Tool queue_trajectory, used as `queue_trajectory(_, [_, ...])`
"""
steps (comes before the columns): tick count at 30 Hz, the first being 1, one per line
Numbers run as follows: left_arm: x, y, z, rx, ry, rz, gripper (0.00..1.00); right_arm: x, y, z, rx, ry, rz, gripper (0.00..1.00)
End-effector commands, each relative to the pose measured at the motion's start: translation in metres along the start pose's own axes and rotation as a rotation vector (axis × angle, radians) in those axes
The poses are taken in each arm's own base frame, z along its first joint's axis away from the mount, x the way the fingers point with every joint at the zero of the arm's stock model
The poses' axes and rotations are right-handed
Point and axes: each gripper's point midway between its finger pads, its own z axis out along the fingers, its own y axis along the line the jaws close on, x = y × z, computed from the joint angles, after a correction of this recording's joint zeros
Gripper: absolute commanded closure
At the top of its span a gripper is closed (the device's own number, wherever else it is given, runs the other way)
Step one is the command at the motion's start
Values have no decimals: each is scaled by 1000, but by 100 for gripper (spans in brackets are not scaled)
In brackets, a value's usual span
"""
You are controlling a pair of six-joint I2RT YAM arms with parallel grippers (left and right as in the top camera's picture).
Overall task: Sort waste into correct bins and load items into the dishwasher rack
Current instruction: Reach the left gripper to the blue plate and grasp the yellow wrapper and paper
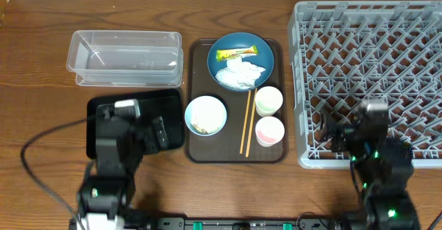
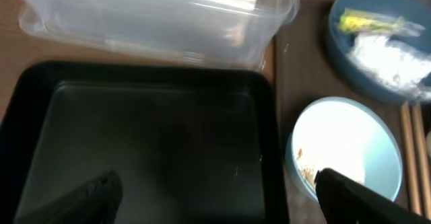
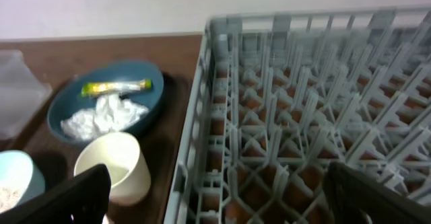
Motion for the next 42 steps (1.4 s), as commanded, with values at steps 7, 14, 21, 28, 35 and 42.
queue_trajectory(7, [5, 4, 1, -96, 348, -8, 6, -8, -3, 17, 33, 308, 9, 1])
queue_trajectory(14, [20, 7, 1, -116, 433, -8, 6, -6, -4, 24, 36, 361, 10, 1])
queue_trajectory(21, [13, 1, 5, -83, 405, -22, 6, -8, -4, 22, 36, 352, 9, 1])
queue_trajectory(28, [-13, -24, 13, 47, 307, -34, 6, -8, -4, 22, 36, 352, 9, 1])
queue_trajectory(35, [-54, -36, 14, 76, 219, 2, 7, -8, -4, 23, 36, 353, 10, 1])
queue_trajectory(42, [-85, -80, 35, 152, 199, 116, 7, -8, -4, 23, 36, 354, 10, 1])
